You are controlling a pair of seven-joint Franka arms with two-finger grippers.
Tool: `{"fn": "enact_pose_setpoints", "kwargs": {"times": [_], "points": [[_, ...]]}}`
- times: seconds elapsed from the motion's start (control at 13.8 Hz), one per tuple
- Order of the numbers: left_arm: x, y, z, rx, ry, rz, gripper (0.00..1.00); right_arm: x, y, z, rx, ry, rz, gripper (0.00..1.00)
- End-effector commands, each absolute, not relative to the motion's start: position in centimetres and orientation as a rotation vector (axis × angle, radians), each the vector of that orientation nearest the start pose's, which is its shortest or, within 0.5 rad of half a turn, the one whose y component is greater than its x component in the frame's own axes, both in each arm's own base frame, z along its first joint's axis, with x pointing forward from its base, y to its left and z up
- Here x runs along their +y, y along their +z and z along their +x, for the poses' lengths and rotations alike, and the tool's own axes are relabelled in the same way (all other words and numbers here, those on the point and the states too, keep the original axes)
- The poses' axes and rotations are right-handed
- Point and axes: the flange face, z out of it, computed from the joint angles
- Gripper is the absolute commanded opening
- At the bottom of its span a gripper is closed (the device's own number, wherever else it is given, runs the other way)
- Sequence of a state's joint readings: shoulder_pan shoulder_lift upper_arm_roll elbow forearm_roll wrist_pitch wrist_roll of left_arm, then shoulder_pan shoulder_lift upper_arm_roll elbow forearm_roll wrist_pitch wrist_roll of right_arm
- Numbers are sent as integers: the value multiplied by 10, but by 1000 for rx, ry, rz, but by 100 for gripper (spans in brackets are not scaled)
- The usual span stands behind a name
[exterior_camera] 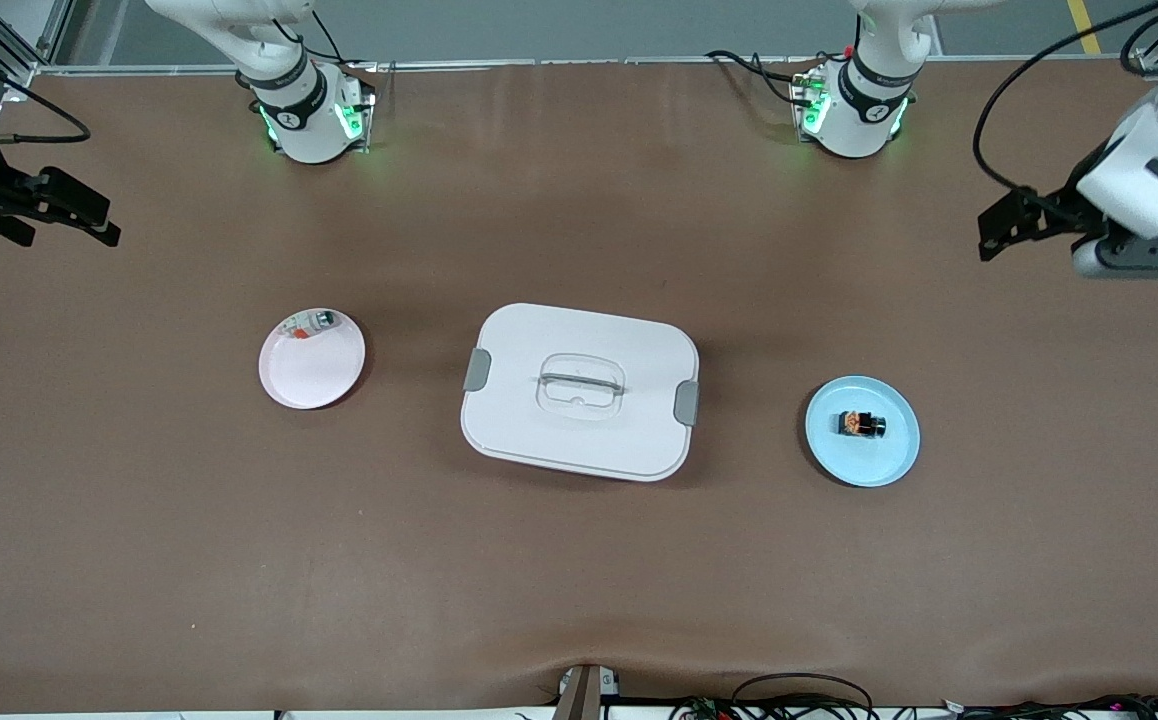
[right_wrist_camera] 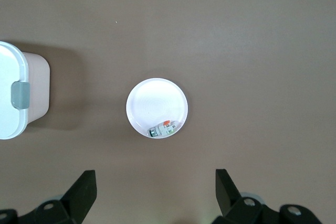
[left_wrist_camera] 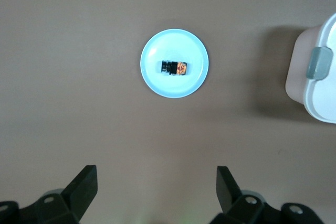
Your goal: Transfer orange switch to right arm and place
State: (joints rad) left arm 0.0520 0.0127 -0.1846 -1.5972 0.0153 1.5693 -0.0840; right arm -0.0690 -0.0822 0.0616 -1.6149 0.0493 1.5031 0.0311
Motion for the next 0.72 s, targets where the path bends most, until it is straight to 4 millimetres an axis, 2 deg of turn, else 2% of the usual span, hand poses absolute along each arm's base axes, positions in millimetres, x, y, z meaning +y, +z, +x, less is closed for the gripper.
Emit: {"fn": "enact_pose_setpoints", "kwargs": {"times": [0.0, 0.43, 0.65], "points": [[-71, 571, 572, 86, 50, -3132, 100, 1, 647, 515, 79, 35, -3115, 100], [-81, 470, 583, 168, -78, -3134, 100, 1, 647, 515, 77, 27, -3114, 100], [-79, 420, 591, 355, -74, -3094, 100, 1, 646, 516, 79, 27, -3113, 100]]}}
